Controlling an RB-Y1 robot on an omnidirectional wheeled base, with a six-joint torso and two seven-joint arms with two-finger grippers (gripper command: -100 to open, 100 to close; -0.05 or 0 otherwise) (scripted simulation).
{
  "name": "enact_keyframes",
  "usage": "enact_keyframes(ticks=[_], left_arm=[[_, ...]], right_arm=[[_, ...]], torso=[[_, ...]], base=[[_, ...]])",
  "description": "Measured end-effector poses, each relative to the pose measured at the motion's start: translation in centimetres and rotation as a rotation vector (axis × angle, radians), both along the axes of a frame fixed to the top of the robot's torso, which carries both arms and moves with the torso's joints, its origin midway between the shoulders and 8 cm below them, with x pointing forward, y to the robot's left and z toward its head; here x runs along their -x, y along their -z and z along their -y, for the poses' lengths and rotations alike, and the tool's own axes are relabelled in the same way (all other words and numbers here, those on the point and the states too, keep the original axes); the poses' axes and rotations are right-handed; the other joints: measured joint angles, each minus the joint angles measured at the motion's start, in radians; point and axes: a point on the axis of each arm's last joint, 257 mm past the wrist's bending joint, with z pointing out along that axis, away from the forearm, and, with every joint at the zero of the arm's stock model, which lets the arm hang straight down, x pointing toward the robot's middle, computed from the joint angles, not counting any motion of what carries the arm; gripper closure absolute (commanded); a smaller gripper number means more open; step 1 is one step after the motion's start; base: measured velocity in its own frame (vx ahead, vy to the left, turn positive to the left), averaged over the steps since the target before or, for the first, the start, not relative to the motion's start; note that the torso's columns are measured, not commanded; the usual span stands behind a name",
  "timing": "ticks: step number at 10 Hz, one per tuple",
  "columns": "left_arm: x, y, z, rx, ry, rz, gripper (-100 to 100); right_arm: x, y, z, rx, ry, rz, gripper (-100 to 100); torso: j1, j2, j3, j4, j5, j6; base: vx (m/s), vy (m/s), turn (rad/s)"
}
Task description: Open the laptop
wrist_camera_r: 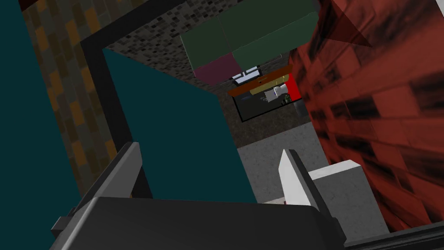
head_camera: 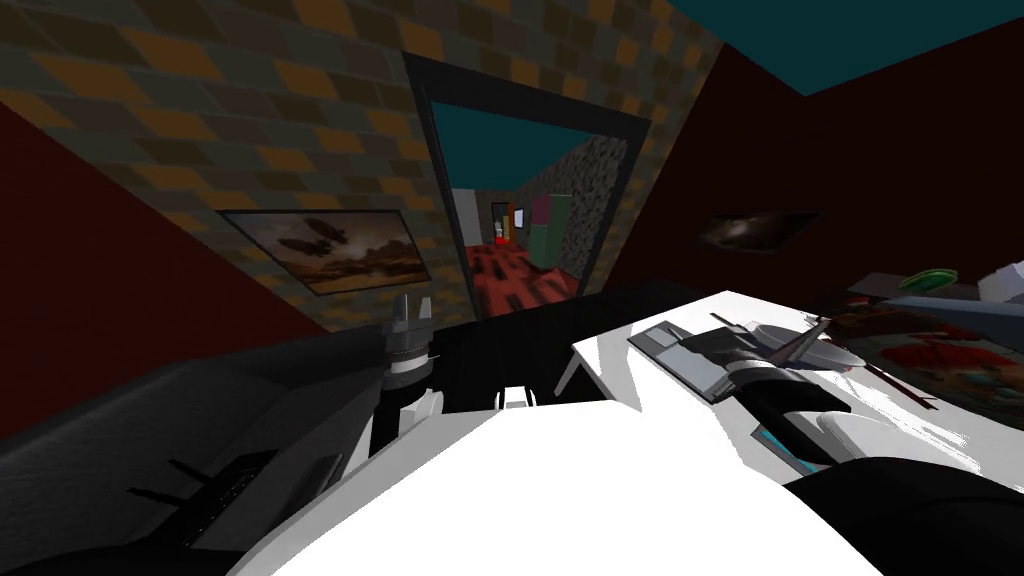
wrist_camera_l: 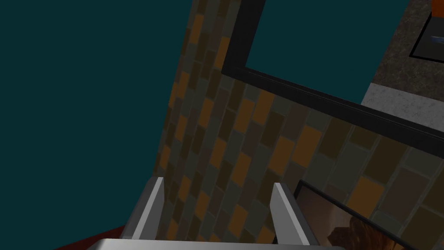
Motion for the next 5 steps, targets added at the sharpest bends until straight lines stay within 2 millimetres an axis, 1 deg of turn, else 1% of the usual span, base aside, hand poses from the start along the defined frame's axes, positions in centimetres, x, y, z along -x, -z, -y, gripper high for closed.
enact_keyframes(ticks=[2,5], left_arm=[[0.0,0.0,0.0,0.000,0.000,0.000,0],[0.0,0.0,0.0,0.000,0.000,0.000,0]], right_arm=[[0.1,-0.2,0.2,-0.006,-0.030,-0.028,-100],[0.9,-0.3,1.1,-0.022,-0.052,-0.070,-100]], torso=[[0.000,-0.002,-0.001,-0.001,0.000,0.000],[0.001,-0.003,-0.002,-0.001,0.001,0.000]], base=[[-0.199,-0.131,0.127],[-0.164,-0.108,0.117]])
